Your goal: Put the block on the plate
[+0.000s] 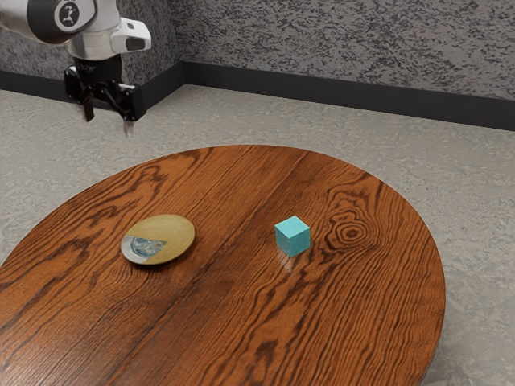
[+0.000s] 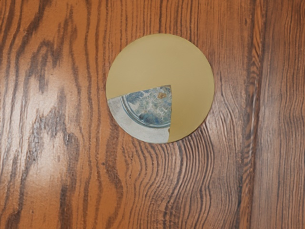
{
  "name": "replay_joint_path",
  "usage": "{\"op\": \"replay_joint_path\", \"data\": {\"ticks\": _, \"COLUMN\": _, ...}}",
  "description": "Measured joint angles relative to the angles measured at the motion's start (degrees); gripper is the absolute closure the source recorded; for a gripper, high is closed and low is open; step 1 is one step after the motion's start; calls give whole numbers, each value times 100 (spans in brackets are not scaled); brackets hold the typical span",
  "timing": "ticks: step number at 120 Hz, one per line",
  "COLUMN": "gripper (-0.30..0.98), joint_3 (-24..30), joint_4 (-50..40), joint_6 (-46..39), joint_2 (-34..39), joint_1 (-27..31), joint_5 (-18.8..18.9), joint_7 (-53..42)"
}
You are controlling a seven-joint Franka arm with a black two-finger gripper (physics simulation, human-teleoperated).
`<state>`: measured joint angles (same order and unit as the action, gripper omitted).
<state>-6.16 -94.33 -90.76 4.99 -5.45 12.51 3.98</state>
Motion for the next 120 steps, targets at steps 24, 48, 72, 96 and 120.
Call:
{"op": "replay_joint_path", "data": {"ticks": 24, "gripper": 0, "joint_3": 180, "joint_4": -11, "joint_6": -36, "joint_2": -166, "joint_1": 68, "joint_5": 8, "joint_7": 74}}
{"op": "replay_joint_path", "data": {"ticks": 48, "gripper": 0, "joint_3": 236, "joint_4": -52, "joint_6": -255, "joint_2": -571, "joint_1": -265, "joint_5": -91, "joint_7": 124}}
{"op": "replay_joint_path", "data": {"ticks": 72, "gripper": 0, "joint_3": 436, "joint_4": -67, "joint_6": -843, "joint_2": -1461, "joint_1": -420, "joint_5": -706, "joint_7": 30}}
{"op": "replay_joint_path", "data": {"ticks": 96, "gripper": 0, "joint_3": 855, "joint_4": 182, "joint_6": -1615, "joint_2": -2466, "joint_1": -423, "joint_5": -1110, "joint_7": -245}}
{"op": "replay_joint_path", "data": {"ticks": 120, "gripper": 0, "joint_3": 907, "joint_4": 1258, "joint_6": -1986, "joint_2": -3532, "joint_1": -413, "joint_5": -1191, "joint_7": -534}}
